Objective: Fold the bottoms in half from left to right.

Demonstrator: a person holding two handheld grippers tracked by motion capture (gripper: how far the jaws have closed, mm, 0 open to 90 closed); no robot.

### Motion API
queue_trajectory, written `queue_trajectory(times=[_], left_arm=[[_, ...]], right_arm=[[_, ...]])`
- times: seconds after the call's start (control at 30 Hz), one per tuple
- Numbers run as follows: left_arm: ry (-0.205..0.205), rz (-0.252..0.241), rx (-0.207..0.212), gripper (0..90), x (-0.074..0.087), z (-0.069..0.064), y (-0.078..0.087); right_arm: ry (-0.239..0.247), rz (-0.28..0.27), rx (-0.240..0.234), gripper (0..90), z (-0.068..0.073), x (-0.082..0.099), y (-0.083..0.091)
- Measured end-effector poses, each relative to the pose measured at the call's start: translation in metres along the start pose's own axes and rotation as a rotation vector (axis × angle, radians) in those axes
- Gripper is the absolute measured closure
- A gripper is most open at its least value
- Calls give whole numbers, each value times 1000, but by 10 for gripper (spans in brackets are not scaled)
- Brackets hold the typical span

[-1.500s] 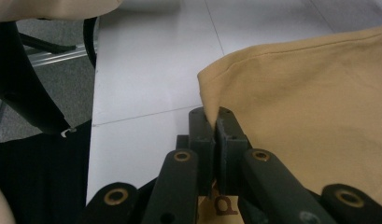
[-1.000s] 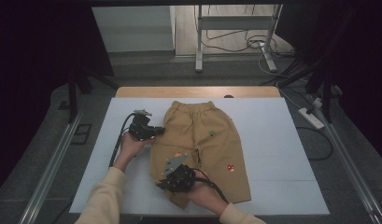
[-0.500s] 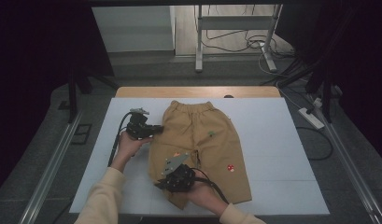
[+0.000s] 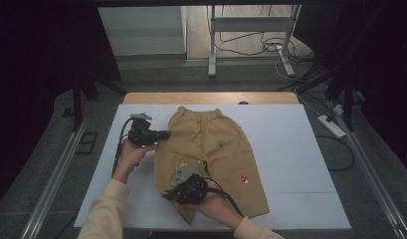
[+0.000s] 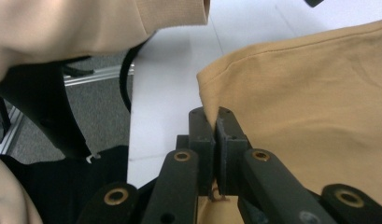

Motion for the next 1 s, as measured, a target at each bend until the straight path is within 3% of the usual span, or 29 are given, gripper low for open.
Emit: queue_trajectory(times=[0.17, 0.6, 1.0], left_arm=[[5, 6, -6, 857, 2, 1, -1], [-10, 17, -11, 856, 1, -5, -11], [-22, 15, 2, 855, -4, -11, -20]], right_arm=[[3, -5, 3, 865, 2, -2, 2], [-13, 41, 12, 866, -4, 14, 3], [-42, 42, 53, 866, -9, 25, 15]])
Point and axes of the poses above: each handheld gripper's, and its own axes: y roughly backward along the jaws, x roughly out of its underside, z roughly to its left, the point moved 4 cm from there along -y, roughly forward along the jaws, and after that the axes turned 3 degrees about y, right-handed, at the moved point
